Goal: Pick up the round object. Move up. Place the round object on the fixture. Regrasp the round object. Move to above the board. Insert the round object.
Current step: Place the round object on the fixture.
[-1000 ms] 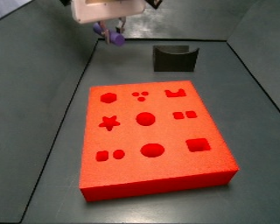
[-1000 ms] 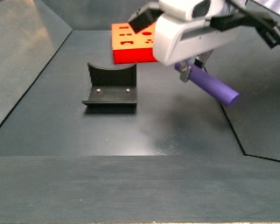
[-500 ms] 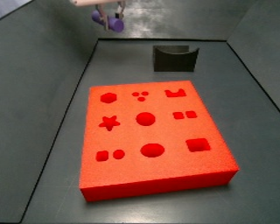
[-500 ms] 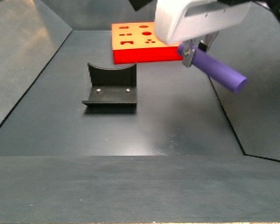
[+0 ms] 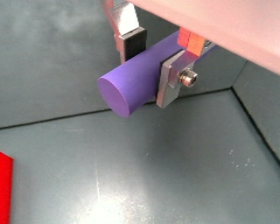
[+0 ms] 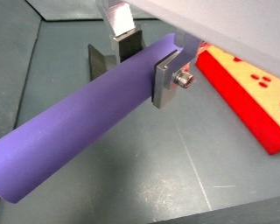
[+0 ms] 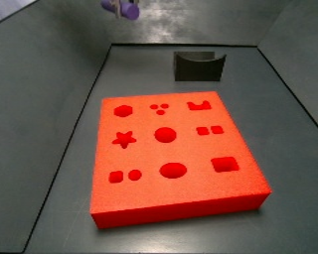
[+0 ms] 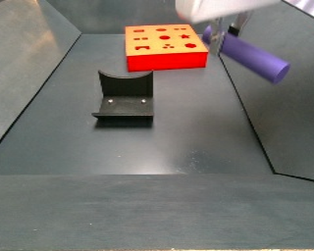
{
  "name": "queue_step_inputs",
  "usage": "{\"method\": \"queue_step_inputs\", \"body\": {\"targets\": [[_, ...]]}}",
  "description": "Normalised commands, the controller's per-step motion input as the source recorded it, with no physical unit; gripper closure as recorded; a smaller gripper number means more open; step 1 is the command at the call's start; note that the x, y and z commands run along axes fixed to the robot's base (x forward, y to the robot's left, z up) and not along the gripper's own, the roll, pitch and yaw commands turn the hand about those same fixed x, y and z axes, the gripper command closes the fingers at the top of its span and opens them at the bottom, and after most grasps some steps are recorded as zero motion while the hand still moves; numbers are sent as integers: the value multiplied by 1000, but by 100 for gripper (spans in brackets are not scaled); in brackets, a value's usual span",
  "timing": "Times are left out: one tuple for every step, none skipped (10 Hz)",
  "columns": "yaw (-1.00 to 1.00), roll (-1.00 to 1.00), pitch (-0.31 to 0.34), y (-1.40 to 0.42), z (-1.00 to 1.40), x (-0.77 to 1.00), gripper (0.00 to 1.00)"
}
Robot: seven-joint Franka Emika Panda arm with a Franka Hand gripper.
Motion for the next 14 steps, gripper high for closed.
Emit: {"method": "queue_step_inputs", "body": {"targets": [[20, 89, 98, 11, 439, -4, 100], [19, 89, 101, 13, 350, -1, 100], [20, 82, 105, 12, 169, 0, 100], [-1000, 102, -19, 105, 18, 1000, 100], [-1000, 95, -17, 103, 7, 1000, 100], [-1000, 84, -15, 99, -1, 1000, 100], [-1000, 87, -14, 92, -1, 1000, 100], [-1000, 93, -9, 84, -3, 1000, 100], [-1000, 100, 1, 79, -7, 1000, 100], [-832, 92, 11, 74, -8, 1000, 100], [-586, 76, 22, 68, -10, 1000, 100], [-316, 54, 37, 59, -12, 1000, 100], [-200, 39, 51, 55, -15, 1000, 100], [-115, 19, 65, 49, -14, 1000, 100]]}}
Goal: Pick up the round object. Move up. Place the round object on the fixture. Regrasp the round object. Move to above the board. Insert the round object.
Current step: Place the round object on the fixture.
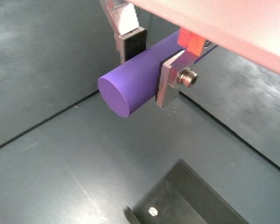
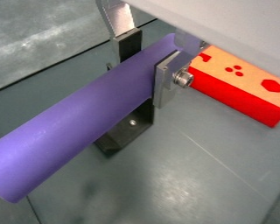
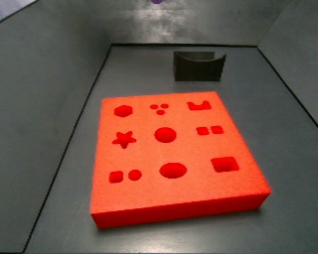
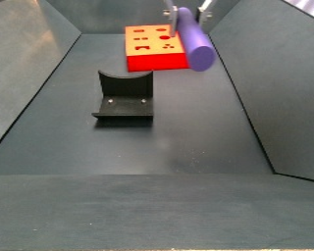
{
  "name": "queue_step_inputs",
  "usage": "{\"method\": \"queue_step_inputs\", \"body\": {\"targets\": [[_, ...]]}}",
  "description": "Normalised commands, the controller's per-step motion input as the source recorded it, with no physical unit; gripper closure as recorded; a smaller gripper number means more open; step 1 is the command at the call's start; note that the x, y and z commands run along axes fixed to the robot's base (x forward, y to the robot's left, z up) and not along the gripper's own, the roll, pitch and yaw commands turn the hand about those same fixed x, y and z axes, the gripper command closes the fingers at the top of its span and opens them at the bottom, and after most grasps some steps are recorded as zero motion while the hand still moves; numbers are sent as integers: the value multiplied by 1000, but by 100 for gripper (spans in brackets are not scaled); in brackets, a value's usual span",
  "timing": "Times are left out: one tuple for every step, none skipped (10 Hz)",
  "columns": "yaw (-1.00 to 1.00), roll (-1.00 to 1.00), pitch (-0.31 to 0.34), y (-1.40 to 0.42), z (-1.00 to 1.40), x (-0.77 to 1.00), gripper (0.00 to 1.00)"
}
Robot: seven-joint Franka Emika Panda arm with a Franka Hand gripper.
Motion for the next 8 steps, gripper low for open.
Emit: {"method": "queue_step_inputs", "body": {"targets": [[-90, 10, 72, 46, -13, 1000, 100], [-63, -9, 87, 41, -11, 1000, 100], [-53, -22, 99, 38, -10, 1000, 100], [-43, -38, 114, 34, -6, 1000, 100], [-74, -1000, 86, -1000, -29, 979, 100], [-75, -1000, 87, -1000, -23, 934, 100], [-78, -1000, 89, -869, -31, 1000, 100], [-80, -1000, 95, -573, -24, 947, 100]]}}
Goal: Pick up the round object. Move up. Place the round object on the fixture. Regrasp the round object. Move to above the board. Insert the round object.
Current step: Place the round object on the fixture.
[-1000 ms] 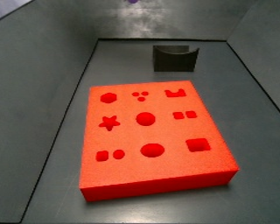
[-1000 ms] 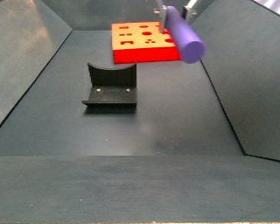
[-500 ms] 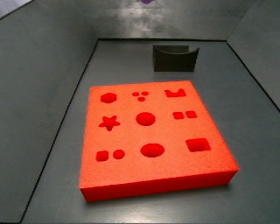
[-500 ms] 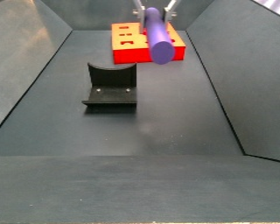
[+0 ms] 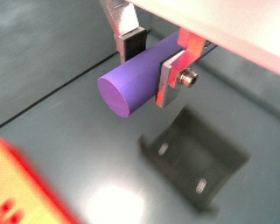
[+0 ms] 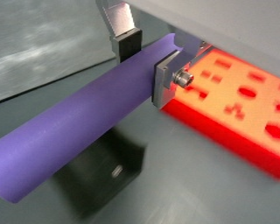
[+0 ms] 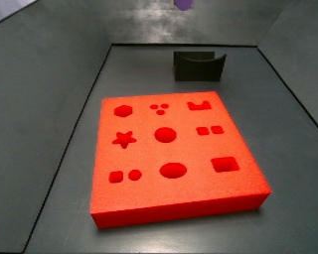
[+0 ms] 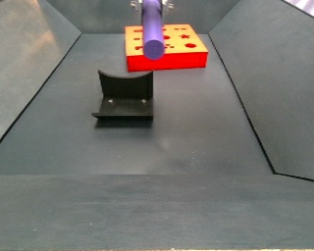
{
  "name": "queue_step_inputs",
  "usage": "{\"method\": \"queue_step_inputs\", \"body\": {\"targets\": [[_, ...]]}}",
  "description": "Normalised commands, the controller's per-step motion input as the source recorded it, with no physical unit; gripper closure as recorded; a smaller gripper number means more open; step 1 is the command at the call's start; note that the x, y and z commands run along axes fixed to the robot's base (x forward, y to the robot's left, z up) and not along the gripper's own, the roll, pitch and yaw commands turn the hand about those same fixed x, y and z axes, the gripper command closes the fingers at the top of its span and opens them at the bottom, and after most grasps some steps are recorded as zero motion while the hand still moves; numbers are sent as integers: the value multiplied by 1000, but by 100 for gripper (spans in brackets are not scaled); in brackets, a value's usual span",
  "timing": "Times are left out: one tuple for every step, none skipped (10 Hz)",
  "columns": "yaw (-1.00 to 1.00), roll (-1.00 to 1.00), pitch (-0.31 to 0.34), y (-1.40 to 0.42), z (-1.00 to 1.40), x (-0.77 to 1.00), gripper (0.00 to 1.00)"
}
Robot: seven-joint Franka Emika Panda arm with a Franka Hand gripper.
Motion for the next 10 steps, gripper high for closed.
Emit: {"method": "queue_step_inputs", "body": {"targets": [[-85, -1000, 102, -288, -19, 863, 100], [-91, -1000, 108, -89, -15, 760, 100], [-96, -1000, 112, -36, -17, 682, 100], [-102, -1000, 114, -8, -16, 604, 100], [-109, -1000, 117, 12, -16, 523, 100], [-120, -1000, 121, 27, -17, 419, 100], [-132, -1000, 125, 32, -18, 339, 100], [-151, -1000, 127, 38, -20, 241, 100], [-162, -1000, 129, 41, -18, 193, 100], [-191, -1000, 131, 42, -17, 104, 100]]}}
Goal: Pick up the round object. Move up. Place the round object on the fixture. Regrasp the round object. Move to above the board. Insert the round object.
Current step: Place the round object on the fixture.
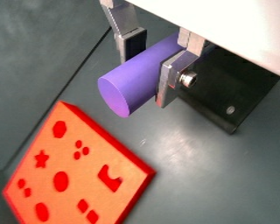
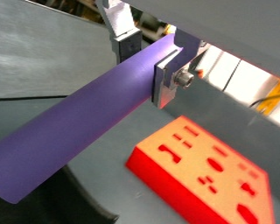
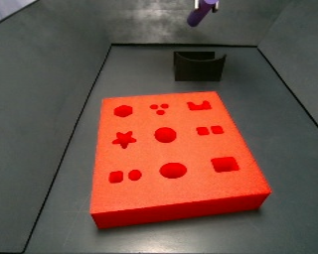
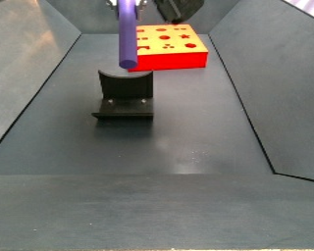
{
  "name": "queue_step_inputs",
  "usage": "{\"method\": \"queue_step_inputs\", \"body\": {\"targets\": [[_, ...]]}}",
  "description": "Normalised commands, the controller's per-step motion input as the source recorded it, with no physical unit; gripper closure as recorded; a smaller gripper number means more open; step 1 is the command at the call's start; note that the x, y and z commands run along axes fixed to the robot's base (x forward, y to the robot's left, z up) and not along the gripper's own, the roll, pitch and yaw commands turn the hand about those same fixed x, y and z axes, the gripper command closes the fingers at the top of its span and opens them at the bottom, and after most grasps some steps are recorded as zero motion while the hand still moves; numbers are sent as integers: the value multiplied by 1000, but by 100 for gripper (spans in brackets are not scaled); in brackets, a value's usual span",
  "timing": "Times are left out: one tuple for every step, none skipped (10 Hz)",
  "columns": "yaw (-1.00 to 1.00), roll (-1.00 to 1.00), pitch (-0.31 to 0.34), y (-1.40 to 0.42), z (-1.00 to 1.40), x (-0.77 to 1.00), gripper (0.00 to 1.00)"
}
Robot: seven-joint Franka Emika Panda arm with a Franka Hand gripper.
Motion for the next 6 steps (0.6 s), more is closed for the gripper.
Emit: {"method": "queue_step_inputs", "body": {"targets": [[-222, -1000, 114, 44, -13, 68, 100], [-224, -784, 71, 41, -16, 66, 100], [-214, -655, 53, 44, -21, 73, 100], [-181, -348, 15, 46, -20, 85, 100], [-166, -260, -1, 36, -12, 85, 100], [-14, -157, 38, 24, -1000, 95, 100]]}}
